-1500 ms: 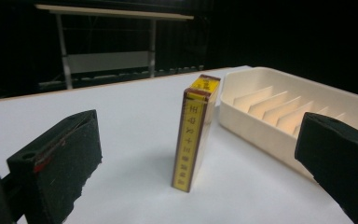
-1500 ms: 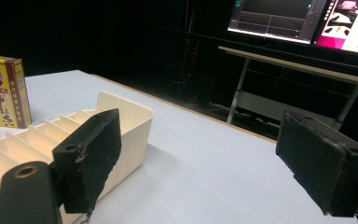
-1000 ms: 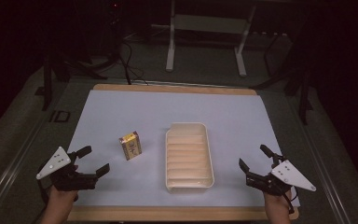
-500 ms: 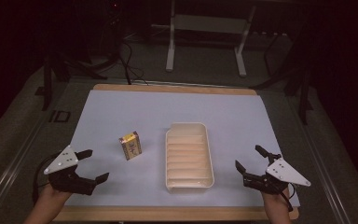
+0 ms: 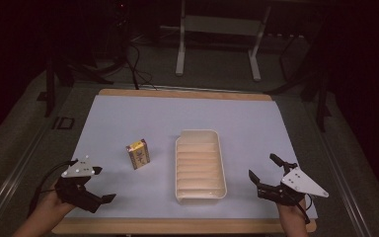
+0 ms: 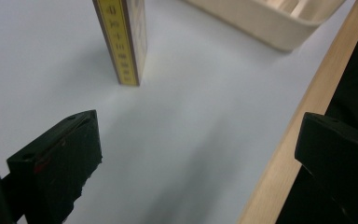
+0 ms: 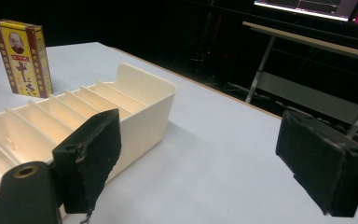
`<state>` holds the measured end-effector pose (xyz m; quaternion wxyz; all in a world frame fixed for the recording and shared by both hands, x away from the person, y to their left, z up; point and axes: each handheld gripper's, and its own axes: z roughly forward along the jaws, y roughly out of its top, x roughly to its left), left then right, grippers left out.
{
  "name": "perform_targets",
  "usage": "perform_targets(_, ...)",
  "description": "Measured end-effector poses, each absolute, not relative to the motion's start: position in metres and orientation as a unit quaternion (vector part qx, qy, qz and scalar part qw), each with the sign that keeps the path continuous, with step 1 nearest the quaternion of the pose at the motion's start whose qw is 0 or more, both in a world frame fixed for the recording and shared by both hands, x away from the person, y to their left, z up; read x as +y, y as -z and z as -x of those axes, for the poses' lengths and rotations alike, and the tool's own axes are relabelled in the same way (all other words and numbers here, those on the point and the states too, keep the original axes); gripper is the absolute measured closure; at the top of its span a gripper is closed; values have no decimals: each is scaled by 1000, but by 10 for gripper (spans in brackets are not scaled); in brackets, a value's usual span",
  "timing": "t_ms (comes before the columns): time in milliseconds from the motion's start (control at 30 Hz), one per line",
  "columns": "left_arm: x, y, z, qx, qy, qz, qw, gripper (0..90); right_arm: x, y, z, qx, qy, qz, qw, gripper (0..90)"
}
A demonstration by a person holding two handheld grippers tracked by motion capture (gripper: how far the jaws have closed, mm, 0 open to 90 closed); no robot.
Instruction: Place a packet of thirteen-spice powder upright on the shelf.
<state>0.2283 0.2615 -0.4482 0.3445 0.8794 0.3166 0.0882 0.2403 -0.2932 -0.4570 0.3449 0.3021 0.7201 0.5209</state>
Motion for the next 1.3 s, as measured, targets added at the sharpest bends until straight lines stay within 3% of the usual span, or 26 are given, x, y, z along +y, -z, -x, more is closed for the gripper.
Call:
perform_targets(567,247,447,-238,287,-31,-934,211,8,-292,459,-241,723,-527,-302,329,141)
perform_targets(1167,239,446,-242,270,12,-958,100,8,-290,459,-241,729,-521,-299,327,141)
perform_targets(1300,237,444,-244,293,36,-951,88,8,-289,459,-241,732,-518,-299,327,141)
